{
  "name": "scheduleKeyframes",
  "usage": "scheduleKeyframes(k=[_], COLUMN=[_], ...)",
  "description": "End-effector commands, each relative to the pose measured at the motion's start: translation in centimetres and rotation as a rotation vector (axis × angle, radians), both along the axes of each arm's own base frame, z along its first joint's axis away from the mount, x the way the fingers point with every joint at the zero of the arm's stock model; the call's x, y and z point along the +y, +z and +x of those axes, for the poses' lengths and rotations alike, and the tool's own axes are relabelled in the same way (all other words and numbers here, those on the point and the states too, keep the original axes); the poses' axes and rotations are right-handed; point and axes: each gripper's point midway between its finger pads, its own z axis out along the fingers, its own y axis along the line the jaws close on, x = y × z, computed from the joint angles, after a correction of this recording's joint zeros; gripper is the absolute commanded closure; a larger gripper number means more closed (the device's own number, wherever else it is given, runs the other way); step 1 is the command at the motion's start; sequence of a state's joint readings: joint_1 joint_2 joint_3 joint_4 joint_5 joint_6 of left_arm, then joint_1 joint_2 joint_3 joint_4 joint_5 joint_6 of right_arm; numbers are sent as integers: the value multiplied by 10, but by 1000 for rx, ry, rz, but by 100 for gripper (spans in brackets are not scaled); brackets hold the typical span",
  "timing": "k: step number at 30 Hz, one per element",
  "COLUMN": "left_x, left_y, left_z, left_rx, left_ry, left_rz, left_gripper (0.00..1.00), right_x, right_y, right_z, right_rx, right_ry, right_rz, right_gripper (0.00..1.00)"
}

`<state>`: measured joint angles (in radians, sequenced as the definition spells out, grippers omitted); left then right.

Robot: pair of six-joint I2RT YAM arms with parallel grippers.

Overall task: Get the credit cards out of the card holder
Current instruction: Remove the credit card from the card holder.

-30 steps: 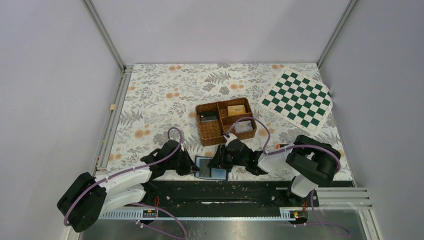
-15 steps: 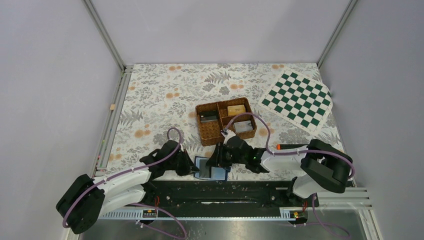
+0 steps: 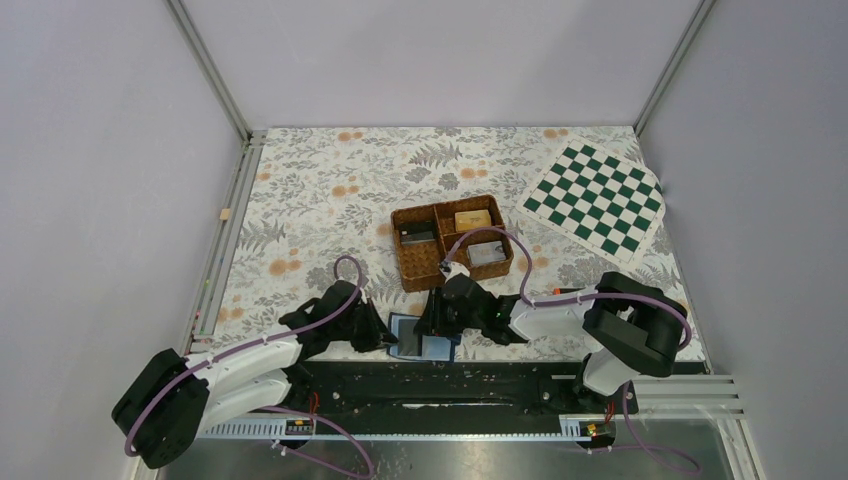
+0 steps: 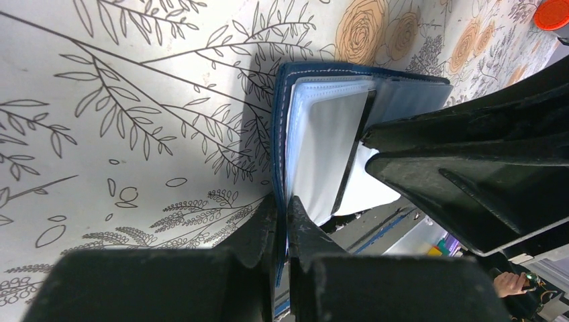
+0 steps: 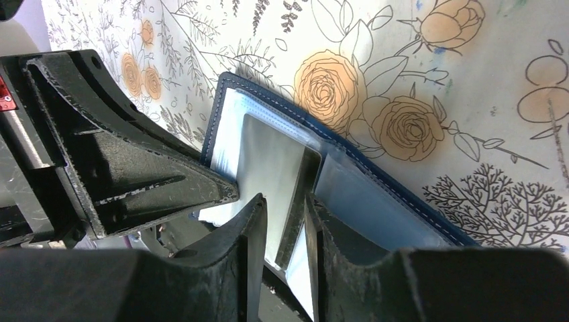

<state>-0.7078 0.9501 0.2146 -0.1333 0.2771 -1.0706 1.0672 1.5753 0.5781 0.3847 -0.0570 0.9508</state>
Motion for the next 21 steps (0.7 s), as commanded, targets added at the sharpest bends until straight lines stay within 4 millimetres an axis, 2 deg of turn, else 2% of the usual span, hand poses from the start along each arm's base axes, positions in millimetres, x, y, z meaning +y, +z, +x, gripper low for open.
scheduleKeyframes(k=[1, 9, 15, 21], left_x=[13, 22, 23, 21], left_y=[-13, -21, -21, -23], left_z=[-2, -4, -4, -5], left_rx=[8, 15, 8, 11], left_ry=[9, 16, 15, 1], left_rz=[83, 134, 139, 128], left_gripper=[100, 97, 95, 100], right_x=[-12, -25, -4, -1], right_y=[-18, -25, -24, -22], right_z=[1, 2, -11, -15], right_rx=[-17, -29, 36, 64], right_ry=[-12, -20, 25, 10], right_rz=[-79, -148, -20, 56], right_gripper=[65, 64, 64, 64])
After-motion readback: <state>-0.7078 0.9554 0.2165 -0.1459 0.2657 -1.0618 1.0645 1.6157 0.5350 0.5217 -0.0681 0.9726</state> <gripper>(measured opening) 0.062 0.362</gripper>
